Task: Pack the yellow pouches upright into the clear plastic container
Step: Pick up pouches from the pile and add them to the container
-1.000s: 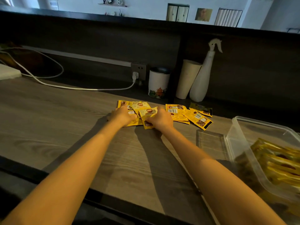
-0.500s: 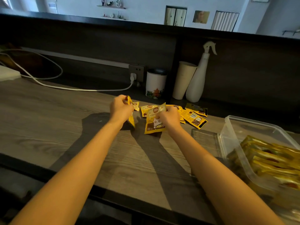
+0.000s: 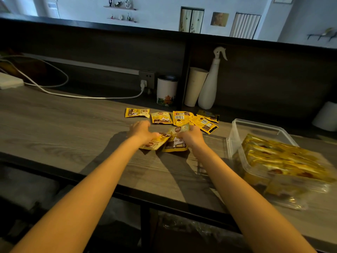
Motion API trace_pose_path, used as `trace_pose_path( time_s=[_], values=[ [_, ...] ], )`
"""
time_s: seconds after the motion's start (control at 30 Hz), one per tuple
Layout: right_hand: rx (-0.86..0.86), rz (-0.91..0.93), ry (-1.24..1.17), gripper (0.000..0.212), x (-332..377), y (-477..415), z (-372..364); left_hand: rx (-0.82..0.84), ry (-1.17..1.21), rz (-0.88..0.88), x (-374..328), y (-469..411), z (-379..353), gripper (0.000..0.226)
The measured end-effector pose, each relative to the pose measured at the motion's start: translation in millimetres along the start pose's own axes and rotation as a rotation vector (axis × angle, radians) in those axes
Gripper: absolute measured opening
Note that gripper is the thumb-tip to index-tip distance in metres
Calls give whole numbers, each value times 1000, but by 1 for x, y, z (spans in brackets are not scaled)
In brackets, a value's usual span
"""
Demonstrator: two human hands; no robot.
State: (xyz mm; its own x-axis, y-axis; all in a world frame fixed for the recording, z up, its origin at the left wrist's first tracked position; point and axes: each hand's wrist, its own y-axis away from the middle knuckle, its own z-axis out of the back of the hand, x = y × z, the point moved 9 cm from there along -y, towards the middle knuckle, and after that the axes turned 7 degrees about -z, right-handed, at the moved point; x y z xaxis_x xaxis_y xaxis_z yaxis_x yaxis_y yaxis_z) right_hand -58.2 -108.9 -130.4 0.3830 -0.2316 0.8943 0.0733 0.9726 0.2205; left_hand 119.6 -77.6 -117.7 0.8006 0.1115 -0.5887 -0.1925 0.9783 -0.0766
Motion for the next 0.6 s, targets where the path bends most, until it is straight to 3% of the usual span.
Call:
trace_pose_path(
  time_s=[0.07,0.17,0.23,0.33,0.47,0.6],
  values=[
    [17,10,-18,8,3,2,-1,78,11,53,3,4,-4,69],
    [35,31,-40,14,5,4,-2,93,174,77,-2,8,-8,79],
    [31,51,-45,23,5,5,0,85,254,100,-2,7,-10,67],
    [-19,68,-59,31,3,4,8,50,341,47,-11,6,-6,32],
    [-118,94,-83,28,6,10,25,60,323,-33,-29,11,0,50],
    [-180,158,-48,27,12,22,34,119,256,-106,-43,22,3,41]
  ],
)
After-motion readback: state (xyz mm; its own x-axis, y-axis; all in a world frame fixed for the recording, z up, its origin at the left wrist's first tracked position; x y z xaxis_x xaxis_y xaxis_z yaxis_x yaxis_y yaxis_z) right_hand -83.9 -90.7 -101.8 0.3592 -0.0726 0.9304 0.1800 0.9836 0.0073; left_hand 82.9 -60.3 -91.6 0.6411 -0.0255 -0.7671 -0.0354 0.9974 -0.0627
